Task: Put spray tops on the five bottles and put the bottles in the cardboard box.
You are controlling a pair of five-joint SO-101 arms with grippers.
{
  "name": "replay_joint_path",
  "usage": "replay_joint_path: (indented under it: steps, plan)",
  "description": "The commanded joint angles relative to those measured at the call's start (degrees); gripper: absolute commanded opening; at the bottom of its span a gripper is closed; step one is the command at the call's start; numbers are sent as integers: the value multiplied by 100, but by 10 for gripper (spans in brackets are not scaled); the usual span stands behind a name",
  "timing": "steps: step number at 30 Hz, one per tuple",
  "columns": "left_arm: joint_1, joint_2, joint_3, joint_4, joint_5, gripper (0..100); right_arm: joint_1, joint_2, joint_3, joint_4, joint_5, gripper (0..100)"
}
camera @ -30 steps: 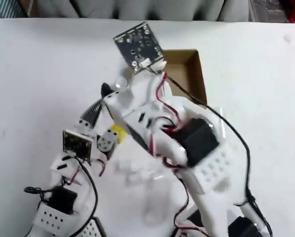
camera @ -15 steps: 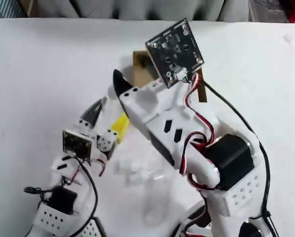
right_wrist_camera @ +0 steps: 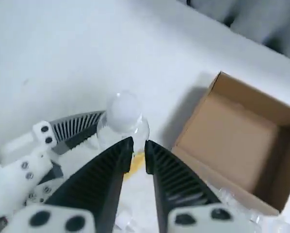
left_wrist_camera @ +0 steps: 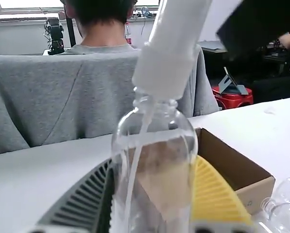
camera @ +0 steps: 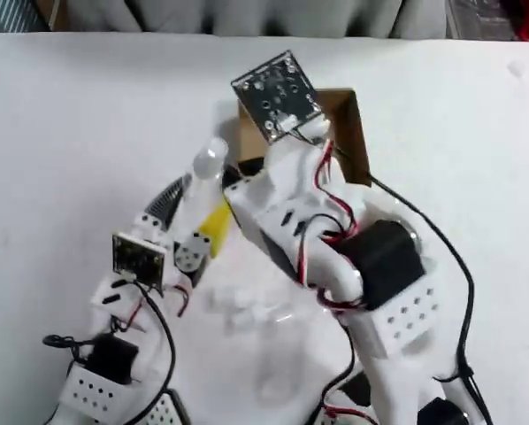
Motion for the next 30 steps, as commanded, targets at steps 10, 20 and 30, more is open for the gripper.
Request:
replay_joint_path:
  steps: [10,20,30]
  plan:
    - [-57,-92,-62,-149,-62,24,198,4,158,-409,105,18]
    - [-57,-92,-53,-132,-62,24,2264,163,229,-242,185,19]
    - [31,-75,193,-167,-62,24,3477,1991,404,-523,1081,135]
